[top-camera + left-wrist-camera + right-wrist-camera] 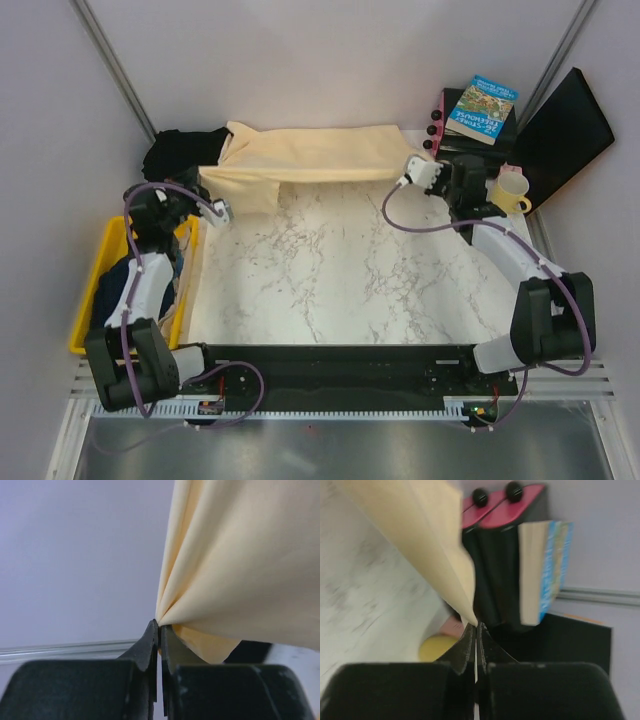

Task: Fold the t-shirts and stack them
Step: Flatten out the tshirt

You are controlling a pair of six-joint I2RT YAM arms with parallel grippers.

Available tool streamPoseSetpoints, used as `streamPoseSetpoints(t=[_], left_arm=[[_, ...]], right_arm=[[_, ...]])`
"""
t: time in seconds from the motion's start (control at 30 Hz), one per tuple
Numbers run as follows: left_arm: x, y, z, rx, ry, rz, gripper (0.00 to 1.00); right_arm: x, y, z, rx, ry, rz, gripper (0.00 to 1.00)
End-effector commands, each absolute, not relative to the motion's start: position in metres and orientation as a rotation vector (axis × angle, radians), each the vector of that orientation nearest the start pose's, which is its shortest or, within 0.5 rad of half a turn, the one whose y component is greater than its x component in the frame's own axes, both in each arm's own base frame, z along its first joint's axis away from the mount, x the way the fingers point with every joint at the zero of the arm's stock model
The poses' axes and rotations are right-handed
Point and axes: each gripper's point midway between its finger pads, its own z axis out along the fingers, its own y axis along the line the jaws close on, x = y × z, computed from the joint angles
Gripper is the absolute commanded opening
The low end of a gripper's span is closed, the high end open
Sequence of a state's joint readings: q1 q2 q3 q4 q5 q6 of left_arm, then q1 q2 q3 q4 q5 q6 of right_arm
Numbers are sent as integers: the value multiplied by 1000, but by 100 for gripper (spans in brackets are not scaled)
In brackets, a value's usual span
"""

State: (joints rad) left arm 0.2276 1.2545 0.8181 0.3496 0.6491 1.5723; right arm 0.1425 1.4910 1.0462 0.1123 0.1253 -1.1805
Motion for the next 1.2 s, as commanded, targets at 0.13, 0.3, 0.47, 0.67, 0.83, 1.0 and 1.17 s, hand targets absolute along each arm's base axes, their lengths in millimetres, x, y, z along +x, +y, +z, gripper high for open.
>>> streamPoseSetpoints(t=[0.13, 0.3, 0.47, 0.67, 0.83, 1.0, 1.17], left_arm=[[355, 11, 246, 1499, 1140, 630, 2], [344, 7, 243, 1520, 1203, 557, 2], [309, -2, 214, 1680, 1331, 358, 2], [276, -13, 200, 1791, 1417, 126, 2], [280, -7, 194, 1846, 1407, 155, 2], [294, -3, 207, 1812, 1421, 175, 2], [351, 8, 249, 1650, 1304, 387, 2]], right_arm=[[399, -21, 188, -1230, 1873, -730, 0], [394, -16, 176, -1296, 1912, -662, 0], [390, -12, 161, -1376, 1969, -589, 0], [373, -3, 142, -1553, 2021, -427, 0], [339, 14, 137, -1761, 2025, -194, 0], [338, 13, 155, -1836, 2019, -162, 0], [398, 8, 173, -1668, 1929, -386, 0]])
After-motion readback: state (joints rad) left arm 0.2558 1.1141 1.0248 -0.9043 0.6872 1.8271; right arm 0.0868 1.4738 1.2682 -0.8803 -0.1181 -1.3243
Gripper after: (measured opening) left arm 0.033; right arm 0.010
